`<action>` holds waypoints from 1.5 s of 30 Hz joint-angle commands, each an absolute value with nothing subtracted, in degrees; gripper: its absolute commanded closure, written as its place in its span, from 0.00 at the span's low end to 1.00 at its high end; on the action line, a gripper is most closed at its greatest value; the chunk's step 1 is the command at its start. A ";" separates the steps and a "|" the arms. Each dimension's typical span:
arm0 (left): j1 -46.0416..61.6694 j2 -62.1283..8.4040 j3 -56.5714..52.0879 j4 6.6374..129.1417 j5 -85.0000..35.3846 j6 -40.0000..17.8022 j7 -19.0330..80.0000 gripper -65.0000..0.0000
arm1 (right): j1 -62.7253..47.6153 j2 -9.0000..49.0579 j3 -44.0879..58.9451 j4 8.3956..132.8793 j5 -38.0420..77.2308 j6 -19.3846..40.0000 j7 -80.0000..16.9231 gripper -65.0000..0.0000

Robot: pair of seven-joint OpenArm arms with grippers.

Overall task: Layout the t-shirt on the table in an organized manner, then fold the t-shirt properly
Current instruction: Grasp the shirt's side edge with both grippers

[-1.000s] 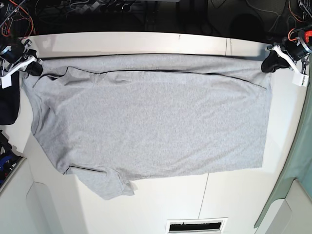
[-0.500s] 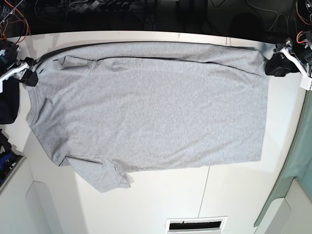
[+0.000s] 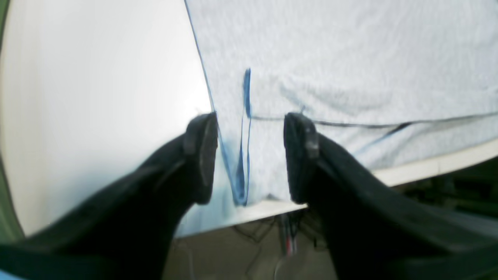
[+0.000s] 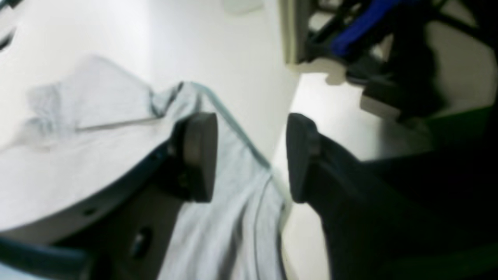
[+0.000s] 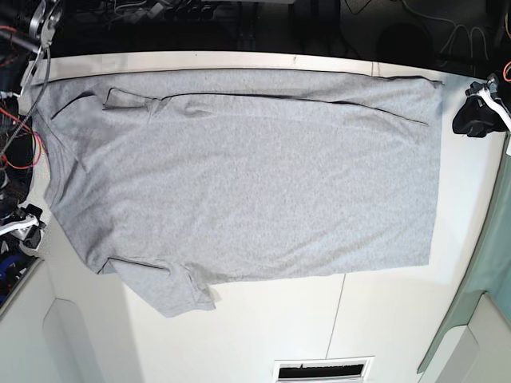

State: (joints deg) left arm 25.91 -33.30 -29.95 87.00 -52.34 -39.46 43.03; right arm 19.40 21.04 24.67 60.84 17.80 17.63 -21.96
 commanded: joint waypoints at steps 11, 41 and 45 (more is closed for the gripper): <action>17.98 -37.19 -27.99 82.32 -48.14 -35.70 36.05 0.42 | 34.37 24.27 19.22 25.43 12.38 16.91 -7.05 0.56; -29.39 -27.90 -4.08 25.12 -31.66 -27.62 16.71 0.79 | 33.67 21.23 19.22 24.14 15.88 31.77 -7.29 0.56; -29.36 -29.19 -4.08 25.12 -31.68 -27.66 18.11 1.00 | 33.78 21.26 19.22 25.74 15.20 31.77 -7.31 0.68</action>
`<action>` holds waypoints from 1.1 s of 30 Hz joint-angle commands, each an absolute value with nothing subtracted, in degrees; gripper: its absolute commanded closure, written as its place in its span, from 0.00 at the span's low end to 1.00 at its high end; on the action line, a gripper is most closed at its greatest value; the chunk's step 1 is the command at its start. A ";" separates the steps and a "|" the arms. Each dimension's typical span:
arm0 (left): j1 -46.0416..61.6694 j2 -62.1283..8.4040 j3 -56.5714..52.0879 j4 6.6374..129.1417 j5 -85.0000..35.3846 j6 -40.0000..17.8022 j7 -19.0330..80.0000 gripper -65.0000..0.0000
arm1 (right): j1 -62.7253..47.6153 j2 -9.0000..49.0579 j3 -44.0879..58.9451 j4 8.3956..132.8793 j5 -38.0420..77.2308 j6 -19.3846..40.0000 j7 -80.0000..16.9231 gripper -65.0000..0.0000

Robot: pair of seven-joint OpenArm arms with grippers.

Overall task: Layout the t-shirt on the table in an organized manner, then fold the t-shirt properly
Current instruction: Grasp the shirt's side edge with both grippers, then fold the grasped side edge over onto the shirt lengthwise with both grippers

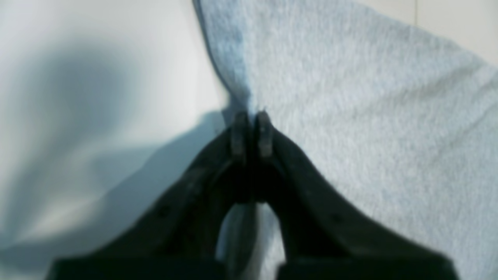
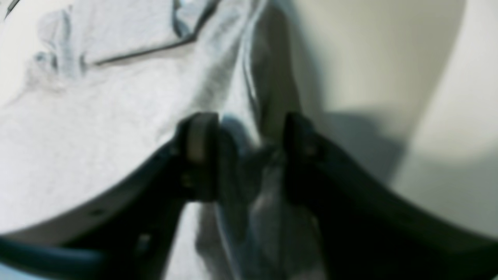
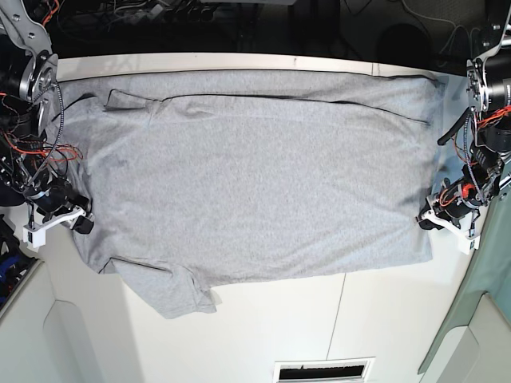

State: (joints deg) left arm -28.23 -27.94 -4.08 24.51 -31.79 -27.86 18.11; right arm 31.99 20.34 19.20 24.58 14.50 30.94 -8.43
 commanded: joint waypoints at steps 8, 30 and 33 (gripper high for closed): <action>-29.36 -31.18 -4.08 26.44 -35.77 -39.70 25.08 1.00 | 33.78 21.32 19.22 31.16 12.34 32.40 -8.19 1.00; -10.98 -41.67 -4.08 60.47 -73.67 -40.00 58.83 1.00 | 10.39 29.28 20.40 58.15 30.04 32.80 -20.40 1.00; -8.49 -40.84 -4.08 60.55 -73.03 -40.00 58.00 1.00 | 8.69 28.80 20.40 58.06 30.00 32.58 -19.94 1.00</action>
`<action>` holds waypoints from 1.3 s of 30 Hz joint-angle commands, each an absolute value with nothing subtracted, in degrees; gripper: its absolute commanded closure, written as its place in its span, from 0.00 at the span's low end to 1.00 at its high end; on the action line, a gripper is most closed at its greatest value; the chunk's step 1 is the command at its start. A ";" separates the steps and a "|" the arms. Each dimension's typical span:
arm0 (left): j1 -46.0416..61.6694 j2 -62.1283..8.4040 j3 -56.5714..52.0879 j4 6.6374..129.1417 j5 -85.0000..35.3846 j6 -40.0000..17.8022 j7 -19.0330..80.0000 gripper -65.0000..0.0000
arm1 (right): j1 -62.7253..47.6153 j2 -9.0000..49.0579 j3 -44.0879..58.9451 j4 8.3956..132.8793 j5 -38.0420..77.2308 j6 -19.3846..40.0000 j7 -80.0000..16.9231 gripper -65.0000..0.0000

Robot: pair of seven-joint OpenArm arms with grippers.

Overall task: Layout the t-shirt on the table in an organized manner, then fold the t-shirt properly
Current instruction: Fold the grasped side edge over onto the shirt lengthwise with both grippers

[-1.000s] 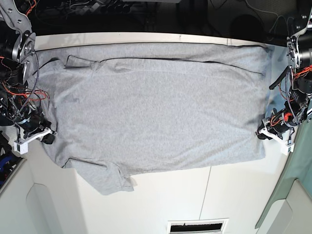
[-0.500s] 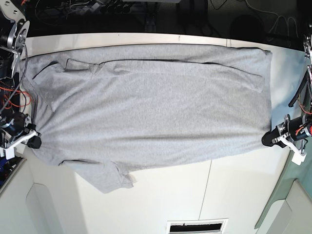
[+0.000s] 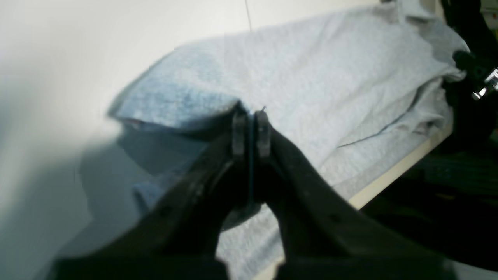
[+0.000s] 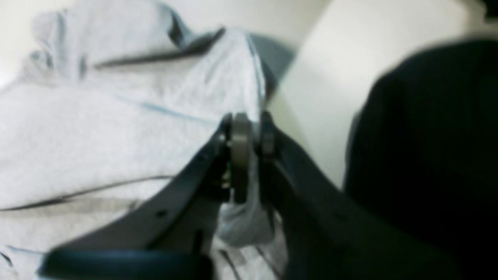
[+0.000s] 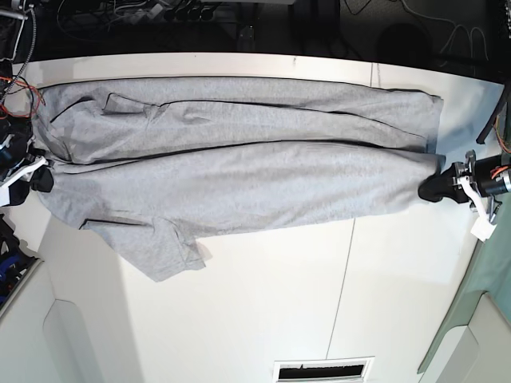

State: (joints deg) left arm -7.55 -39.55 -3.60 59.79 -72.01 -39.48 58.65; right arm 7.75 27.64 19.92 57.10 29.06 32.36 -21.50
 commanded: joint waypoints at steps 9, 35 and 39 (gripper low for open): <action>-7.25 -38.92 -4.08 60.53 -70.00 -40.00 57.23 1.00 | 12.21 28.38 20.40 58.08 31.24 30.98 -11.60 0.49; -4.29 -38.92 -4.08 60.53 -66.11 -40.00 56.58 1.00 | 37.71 13.93 0.51 21.43 9.82 26.30 6.07 0.81; -4.32 -38.98 -4.08 60.53 -66.19 -40.00 56.58 1.00 | 37.26 14.20 0.54 26.24 9.78 26.44 4.49 1.00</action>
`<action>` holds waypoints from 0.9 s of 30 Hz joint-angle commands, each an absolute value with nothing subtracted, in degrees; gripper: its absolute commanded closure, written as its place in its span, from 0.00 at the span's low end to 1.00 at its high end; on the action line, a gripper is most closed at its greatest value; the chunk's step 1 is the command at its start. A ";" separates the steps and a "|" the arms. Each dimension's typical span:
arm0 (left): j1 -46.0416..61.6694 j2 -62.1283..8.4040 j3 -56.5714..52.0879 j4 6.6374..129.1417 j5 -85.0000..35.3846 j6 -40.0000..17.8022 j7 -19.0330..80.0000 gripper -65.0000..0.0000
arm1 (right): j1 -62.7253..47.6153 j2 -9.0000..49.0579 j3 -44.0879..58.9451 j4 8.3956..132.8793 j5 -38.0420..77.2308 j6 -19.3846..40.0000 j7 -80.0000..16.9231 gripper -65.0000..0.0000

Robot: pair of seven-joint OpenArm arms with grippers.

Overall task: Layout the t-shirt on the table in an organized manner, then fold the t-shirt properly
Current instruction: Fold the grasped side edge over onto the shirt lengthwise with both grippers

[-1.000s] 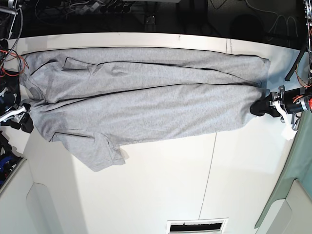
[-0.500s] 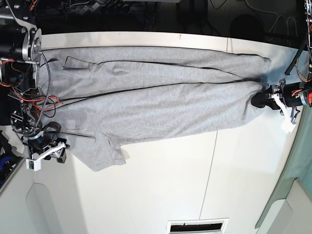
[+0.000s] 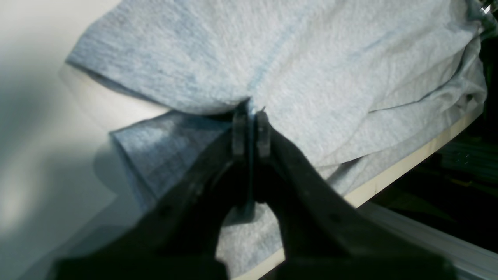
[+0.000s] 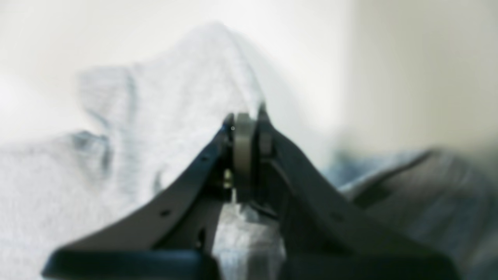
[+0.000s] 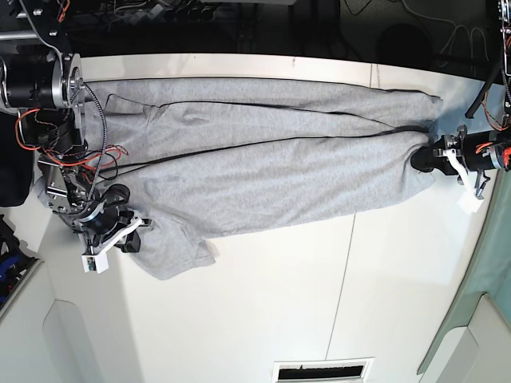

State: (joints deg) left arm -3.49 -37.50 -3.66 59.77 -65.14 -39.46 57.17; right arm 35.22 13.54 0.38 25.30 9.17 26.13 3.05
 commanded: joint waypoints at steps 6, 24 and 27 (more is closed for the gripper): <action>-4.29 -40.40 -4.10 60.60 -69.23 -40.00 58.41 1.00 | 33.50 14.61 7.35 40.82 11.75 27.90 -10.79 1.00; -4.25 -45.47 -4.10 60.84 -79.35 -40.00 67.02 1.00 | -4.73 19.20 23.29 91.92 36.03 29.82 -26.41 1.00; -3.95 -46.13 -4.10 60.84 -79.57 -40.00 67.88 1.00 | -8.14 18.96 23.29 92.25 36.01 29.82 -26.35 1.00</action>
State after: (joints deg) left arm -3.33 -44.36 -3.64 60.10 -78.17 -39.51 67.94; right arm -8.51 18.17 22.85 91.29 35.03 29.56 -27.68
